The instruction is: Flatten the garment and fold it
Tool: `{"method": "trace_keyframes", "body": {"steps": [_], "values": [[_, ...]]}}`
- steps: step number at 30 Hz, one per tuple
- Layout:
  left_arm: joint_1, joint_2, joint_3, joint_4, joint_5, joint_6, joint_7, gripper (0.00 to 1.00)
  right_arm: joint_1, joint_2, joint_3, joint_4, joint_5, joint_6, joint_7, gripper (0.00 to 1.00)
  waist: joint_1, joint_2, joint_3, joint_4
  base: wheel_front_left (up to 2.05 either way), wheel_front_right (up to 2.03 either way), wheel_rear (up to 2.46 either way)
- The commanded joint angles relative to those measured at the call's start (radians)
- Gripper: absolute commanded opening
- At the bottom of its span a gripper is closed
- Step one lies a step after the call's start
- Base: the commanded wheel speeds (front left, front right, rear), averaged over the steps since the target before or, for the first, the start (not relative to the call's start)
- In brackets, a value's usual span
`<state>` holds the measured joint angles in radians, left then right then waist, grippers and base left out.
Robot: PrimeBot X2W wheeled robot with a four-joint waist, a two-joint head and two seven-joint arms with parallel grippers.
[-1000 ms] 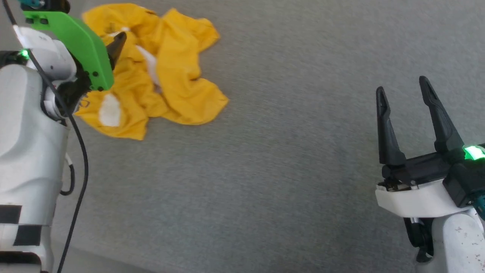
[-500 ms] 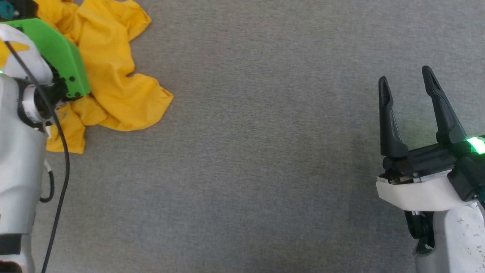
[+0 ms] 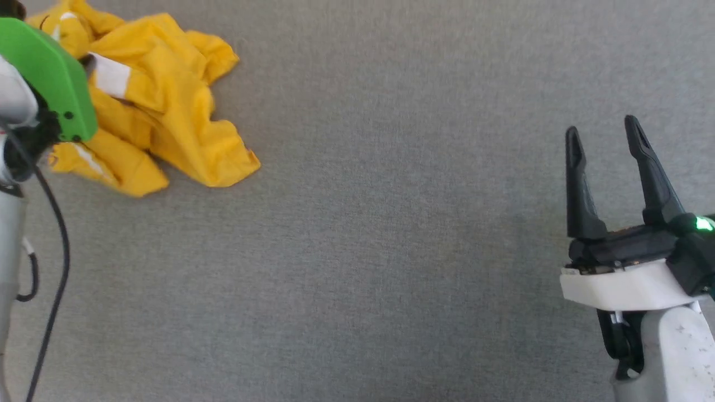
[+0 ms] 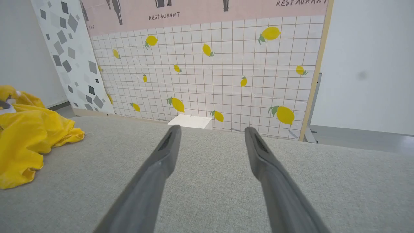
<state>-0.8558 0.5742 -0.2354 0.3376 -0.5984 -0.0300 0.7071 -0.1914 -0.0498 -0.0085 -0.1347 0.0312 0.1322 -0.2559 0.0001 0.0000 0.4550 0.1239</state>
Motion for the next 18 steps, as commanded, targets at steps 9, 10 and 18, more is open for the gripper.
{"method": "trace_keyframes", "body": {"steps": [9,10,18], "values": [[-0.078,0.012,-0.055,-0.124,-0.01,-0.067,0.016,0.0,0.127,0.0,-0.1,0.013,0.055,-0.002,-0.006,1.0,-0.0001,0.0,-0.297,0.009,0.0,0.0,0.0],[-0.087,0.008,-0.065,-0.14,-0.011,-0.073,0.014,0.0,0.136,0.0,-0.11,0.013,0.06,-0.002,-0.006,1.0,-0.0001,0.0,-0.311,0.009,0.0,0.0,0.0],[-0.157,-0.115,-0.151,-0.253,-0.073,-0.092,-0.028,0.0,0.187,0.0,-0.177,0.011,0.09,-0.002,-0.006,1.0,-0.0001,0.0,-0.402,-0.018,0.0,0.0,0.0]]}}
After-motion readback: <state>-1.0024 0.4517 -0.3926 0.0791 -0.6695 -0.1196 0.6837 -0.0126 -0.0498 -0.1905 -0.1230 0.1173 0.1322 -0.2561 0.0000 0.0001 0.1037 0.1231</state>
